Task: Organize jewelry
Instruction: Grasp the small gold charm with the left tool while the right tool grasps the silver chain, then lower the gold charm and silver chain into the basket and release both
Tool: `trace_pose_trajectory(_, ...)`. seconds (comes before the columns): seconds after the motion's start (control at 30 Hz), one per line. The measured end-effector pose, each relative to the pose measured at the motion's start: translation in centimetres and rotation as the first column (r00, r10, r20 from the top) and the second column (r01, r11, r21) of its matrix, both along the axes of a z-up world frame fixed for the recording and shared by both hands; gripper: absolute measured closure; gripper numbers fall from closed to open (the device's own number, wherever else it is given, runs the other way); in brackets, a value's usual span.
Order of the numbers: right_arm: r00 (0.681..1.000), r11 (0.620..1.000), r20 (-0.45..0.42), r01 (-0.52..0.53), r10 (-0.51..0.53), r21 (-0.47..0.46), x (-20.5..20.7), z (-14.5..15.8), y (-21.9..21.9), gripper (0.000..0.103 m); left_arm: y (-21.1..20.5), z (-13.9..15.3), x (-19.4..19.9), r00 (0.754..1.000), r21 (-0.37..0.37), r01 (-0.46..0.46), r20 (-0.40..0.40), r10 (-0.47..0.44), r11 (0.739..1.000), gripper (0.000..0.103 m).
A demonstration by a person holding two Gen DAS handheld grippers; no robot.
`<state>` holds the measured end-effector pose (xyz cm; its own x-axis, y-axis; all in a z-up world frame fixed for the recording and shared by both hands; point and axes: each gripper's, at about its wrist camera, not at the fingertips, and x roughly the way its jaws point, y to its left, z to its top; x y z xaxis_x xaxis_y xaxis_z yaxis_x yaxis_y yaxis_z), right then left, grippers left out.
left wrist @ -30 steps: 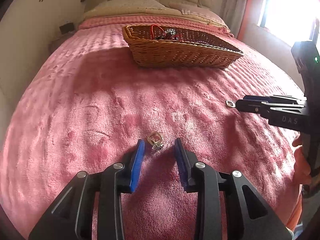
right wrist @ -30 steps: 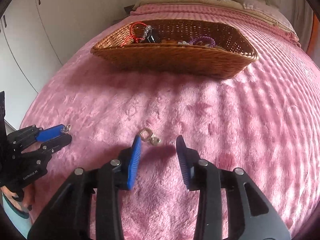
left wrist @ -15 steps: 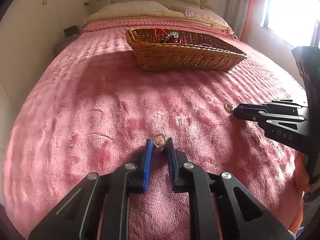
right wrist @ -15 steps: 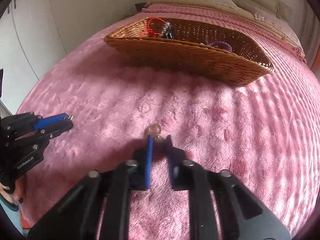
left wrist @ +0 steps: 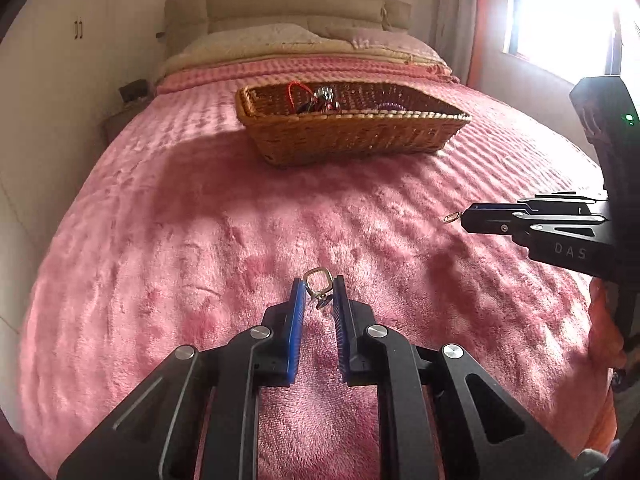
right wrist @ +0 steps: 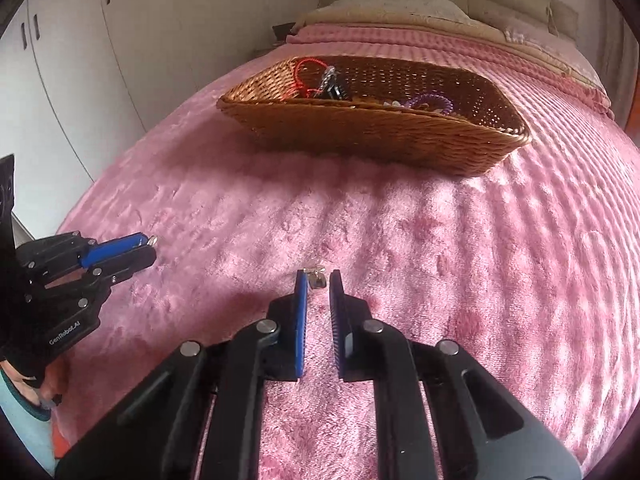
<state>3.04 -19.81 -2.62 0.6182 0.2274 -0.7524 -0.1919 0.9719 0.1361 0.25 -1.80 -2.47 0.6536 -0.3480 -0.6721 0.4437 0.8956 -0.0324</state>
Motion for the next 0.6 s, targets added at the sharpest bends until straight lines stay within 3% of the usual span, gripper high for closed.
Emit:
trace_pose_trajectory(0.23, 0.997, 1.0, 0.075, 0.016, -0.017, 0.013, -0.8, 3.2, -0.9, 0.094, 0.2, 2.6, -0.6, 0.998, -0.021, 0.012, 0.069, -0.01, 1.0, 0.091)
trace_pose_trajectory(0.33, 0.991, 1.0, 0.134, 0.027, -0.028, 0.009, -0.8, 5.7, -1.4, 0.094, -0.1, 5.1, -0.1, 0.994, -0.058, 0.024, 0.107, -0.017, 0.998, 0.091)
trace_pose_trajectory(0.47, 0.976, 0.998, 0.208, 0.059, -0.058, -0.001, 0.8, 9.2, -2.3, 0.094, -1.8, 9.3, 2.5, 0.983, -0.073, 0.048, 0.18, -0.034, 0.996, 0.091)
trace_pose_trajectory(0.6, 0.965, 0.994, 0.242, 0.106, -0.106, 0.013, 5.2, 11.4, -3.8, 0.094, -4.2, 11.6, 7.1, 0.976, -0.099, 0.054, 0.213, -0.032, 0.994, 0.091)
